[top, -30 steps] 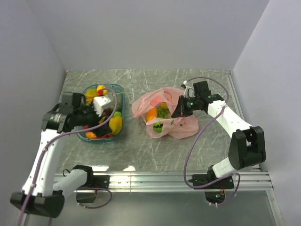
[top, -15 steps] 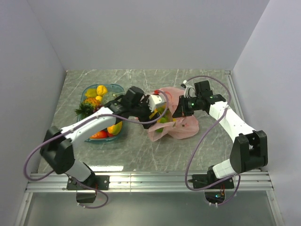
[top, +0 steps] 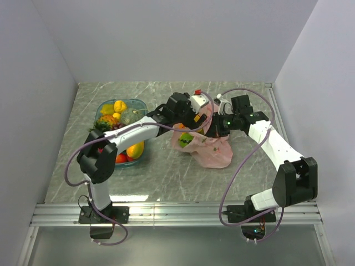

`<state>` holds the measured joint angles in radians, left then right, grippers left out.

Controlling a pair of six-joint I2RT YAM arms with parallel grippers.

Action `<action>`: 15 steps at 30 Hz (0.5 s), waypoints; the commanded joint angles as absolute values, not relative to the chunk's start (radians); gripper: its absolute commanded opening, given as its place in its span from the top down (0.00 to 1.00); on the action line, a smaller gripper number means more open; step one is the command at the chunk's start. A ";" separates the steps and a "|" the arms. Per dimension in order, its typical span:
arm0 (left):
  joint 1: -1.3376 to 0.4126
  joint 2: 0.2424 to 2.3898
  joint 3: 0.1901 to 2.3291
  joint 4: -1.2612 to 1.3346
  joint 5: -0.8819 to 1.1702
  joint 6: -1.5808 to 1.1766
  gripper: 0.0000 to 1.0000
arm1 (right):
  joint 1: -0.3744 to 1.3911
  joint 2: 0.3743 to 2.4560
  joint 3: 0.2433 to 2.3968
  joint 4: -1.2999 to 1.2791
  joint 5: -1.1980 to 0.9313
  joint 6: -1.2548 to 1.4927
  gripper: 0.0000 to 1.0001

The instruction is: Place the fake fruits into the plastic bag and tie a complex knot

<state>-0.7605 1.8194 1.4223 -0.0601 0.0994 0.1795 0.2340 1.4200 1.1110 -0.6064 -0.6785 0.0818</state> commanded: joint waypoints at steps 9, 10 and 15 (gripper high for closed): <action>-0.608 1.582 1.443 -0.285 0.351 0.091 0.01 | 0.207 1.471 1.204 -0.629 -0.686 0.028 1.00; -0.560 1.556 1.437 -0.311 0.373 0.083 0.01 | 0.207 1.477 1.212 -0.637 -0.681 0.009 1.00; -0.408 1.482 1.443 -0.510 0.548 0.195 0.04 | 0.189 1.528 1.272 -0.652 -0.617 -0.080 1.00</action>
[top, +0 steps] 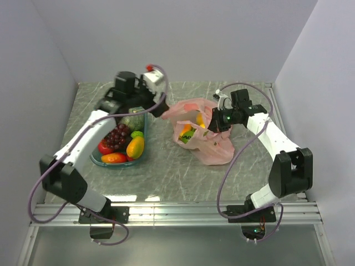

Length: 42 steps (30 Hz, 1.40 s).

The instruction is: Place the fake fruits into the plastic bag and tie a complex knot

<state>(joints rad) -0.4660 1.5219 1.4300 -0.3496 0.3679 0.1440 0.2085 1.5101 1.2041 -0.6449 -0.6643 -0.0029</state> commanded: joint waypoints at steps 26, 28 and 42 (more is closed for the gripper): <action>-0.371 1.640 1.305 -0.147 0.761 0.539 0.04 | 0.210 1.693 1.511 -0.775 -0.614 -0.273 1.00; -0.380 1.692 1.360 -0.170 0.776 0.544 0.14 | 0.216 1.701 1.520 -0.775 -0.617 -0.273 1.00; -0.474 1.576 1.421 -0.454 0.753 0.253 1.00 | 0.216 1.447 1.542 -0.703 -0.482 -0.268 0.24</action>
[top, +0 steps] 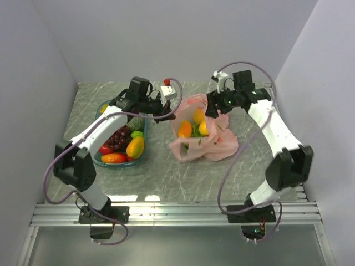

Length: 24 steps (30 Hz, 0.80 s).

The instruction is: Place the fake fruits into the plastic bag and tie a complex knot

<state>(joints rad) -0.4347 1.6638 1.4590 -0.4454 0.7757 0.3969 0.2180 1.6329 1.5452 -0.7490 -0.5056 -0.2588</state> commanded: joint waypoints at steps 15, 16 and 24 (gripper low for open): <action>-0.486 1.574 1.342 -0.443 0.758 -0.069 1.00 | 0.694 1.048 1.152 -0.629 -0.264 -0.482 0.18; -0.486 1.584 1.347 -0.446 0.759 -0.089 1.00 | 0.766 1.067 1.123 -0.603 -0.196 -0.486 0.18; -0.485 1.635 1.370 -0.460 0.775 -0.123 1.00 | 1.006 1.206 1.083 -0.471 -0.138 -0.491 0.15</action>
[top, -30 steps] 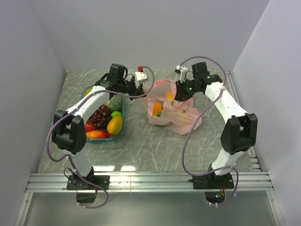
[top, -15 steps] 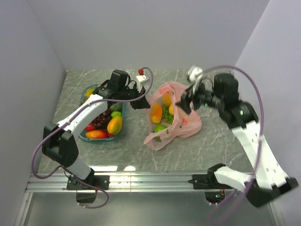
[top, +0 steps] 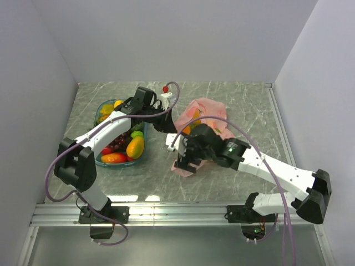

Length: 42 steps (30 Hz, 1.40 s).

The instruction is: Place the fake fruits into the plastic bag and tie a complex knot

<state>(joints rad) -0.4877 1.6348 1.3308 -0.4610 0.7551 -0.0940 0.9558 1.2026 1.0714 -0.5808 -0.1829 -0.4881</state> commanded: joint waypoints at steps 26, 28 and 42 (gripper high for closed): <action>-0.466 1.621 1.359 -0.526 0.782 -0.054 1.00 | 1.106 1.371 0.913 -0.331 -0.014 -0.546 0.97; -0.466 1.617 1.364 -0.532 0.779 -0.051 1.00 | 1.101 1.347 0.940 -0.365 -0.023 -0.529 1.00; -0.468 1.605 1.396 -0.523 0.769 -0.068 1.00 | 0.968 1.214 1.069 -0.446 -0.092 -0.437 1.00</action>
